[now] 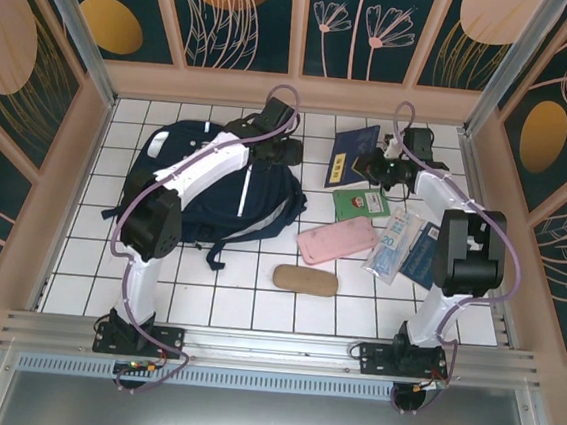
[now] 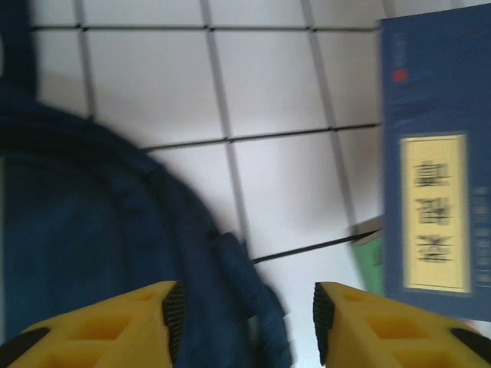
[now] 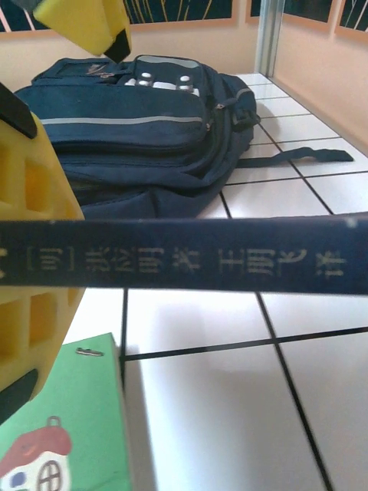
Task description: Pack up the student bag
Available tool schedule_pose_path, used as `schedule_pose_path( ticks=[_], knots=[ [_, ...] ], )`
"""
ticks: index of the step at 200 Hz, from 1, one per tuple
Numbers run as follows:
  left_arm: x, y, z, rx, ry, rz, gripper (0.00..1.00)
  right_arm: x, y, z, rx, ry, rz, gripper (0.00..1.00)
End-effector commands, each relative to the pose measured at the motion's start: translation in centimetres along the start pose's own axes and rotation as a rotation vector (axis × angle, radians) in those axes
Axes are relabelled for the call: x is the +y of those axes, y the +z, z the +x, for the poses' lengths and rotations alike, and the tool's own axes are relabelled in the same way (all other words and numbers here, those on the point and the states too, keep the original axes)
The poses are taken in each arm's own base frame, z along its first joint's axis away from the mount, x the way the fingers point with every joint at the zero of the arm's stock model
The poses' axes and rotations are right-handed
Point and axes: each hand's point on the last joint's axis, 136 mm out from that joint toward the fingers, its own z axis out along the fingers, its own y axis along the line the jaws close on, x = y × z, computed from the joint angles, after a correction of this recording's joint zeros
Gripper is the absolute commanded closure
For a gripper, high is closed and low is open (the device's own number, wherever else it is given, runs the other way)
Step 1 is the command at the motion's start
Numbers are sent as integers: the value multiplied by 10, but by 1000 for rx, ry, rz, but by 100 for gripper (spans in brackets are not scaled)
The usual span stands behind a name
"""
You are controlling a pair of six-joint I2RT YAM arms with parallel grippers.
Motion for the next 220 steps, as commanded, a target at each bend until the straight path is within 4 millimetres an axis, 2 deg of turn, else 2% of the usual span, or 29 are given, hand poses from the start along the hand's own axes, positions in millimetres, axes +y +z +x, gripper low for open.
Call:
schedule_pose_path(
  ticks=[1,69,110,115,126,136,147,155,172,220],
  knots=[
    [45,4,35,80,76,-185,47,27,-13,1,-54,-40,-57,100],
    [69,12,83,161,119,-277,46,30,-18,33,-53,-31,-46,100],
    [76,25,101,199,188,-359,46,34,-19,46,-53,-21,-52,100],
    [78,26,101,199,199,-381,48,36,-20,46,-54,-22,-53,100],
    [83,28,101,203,222,-431,58,39,-21,48,-58,-25,-54,100],
    [88,28,100,200,233,-472,68,41,-23,48,-64,-28,-52,100],
    [92,26,97,193,236,-498,89,43,-25,48,-72,-30,-53,100],
    [92,22,93,178,235,-510,100,44,-26,49,-75,-29,-55,100],
    [87,9,78,127,218,-499,100,48,-28,52,-84,-26,-66,100],
    [55,-39,34,-6,157,-390,100,64,-30,65,-111,-6,-136,100]
  ],
)
